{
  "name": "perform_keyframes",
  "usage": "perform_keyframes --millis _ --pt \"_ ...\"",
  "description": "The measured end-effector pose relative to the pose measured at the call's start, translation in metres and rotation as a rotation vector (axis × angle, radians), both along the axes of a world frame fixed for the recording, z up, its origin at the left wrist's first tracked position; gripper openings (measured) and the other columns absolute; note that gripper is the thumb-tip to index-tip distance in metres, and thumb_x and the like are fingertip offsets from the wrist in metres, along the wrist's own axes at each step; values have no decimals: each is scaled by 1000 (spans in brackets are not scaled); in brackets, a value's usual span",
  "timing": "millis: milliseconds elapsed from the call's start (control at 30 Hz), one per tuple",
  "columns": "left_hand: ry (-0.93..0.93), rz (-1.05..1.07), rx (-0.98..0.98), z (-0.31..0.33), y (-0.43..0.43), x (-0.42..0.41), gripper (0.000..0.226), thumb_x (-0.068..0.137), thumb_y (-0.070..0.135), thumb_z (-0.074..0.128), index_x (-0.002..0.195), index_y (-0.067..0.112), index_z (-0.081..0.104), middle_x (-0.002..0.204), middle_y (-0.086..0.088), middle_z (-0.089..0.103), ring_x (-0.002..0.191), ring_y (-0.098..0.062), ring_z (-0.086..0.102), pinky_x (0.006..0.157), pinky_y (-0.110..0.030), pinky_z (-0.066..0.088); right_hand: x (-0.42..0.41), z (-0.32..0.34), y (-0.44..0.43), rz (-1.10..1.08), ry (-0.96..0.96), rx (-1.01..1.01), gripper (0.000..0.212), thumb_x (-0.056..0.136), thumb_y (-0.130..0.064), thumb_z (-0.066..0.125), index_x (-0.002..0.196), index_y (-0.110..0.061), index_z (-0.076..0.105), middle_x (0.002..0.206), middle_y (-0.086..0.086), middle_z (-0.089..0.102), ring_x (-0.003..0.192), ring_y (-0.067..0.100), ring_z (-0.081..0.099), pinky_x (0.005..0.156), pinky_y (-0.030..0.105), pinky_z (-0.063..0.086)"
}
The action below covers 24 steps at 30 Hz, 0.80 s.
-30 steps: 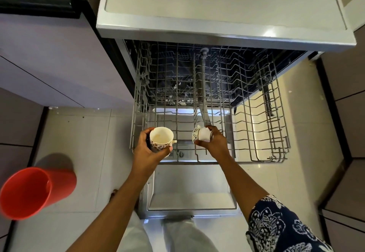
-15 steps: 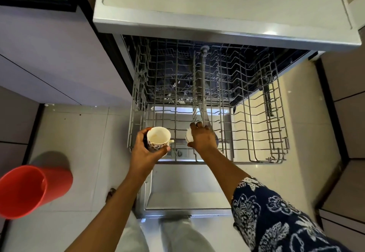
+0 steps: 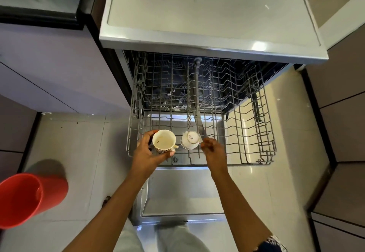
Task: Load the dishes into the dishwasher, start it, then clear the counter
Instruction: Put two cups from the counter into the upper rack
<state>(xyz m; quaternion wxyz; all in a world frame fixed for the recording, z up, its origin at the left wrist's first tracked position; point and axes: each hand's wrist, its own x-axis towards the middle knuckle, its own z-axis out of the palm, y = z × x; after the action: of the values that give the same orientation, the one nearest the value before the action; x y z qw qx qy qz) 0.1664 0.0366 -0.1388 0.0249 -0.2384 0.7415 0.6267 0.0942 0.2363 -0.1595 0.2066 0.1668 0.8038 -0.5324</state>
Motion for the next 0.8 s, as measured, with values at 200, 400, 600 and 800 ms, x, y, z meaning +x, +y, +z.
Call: perform_keyframes --millis 200,400,600,800 --pt "53 -176 -92 21 13 -10 77 53 33 88 119 33 49 115 16 48 102 10 48 77 -1 40 16 14 -26 -71 -542 -701 33 95 -27 51 121 -8 56 108 16 66 97 27 63 88 39 52" --pt "40 -232 -95 24 20 -14 77 57 44 80 123 48 39 119 31 48 114 4 48 93 -12 39 16 11 -25 -173 -613 -995 65 79 -40 68 132 -8 48 127 25 56 108 34 60 92 45 51" --pt "8 -397 -320 28 12 -31 85 68 70 61 140 50 22 150 9 34 144 -13 16 118 -52 2 3 18 -28 -269 -573 -1111 64 75 -42 68 124 -4 52 115 26 61 91 32 66 74 38 59" --pt "-76 -14 -550 5 -37 -46 76 82 60 53 147 36 23 154 -3 25 141 -30 21 110 -59 28 -54 21 -19 -445 -330 -761 53 81 -23 66 127 -3 46 115 17 60 94 29 63 64 38 60"
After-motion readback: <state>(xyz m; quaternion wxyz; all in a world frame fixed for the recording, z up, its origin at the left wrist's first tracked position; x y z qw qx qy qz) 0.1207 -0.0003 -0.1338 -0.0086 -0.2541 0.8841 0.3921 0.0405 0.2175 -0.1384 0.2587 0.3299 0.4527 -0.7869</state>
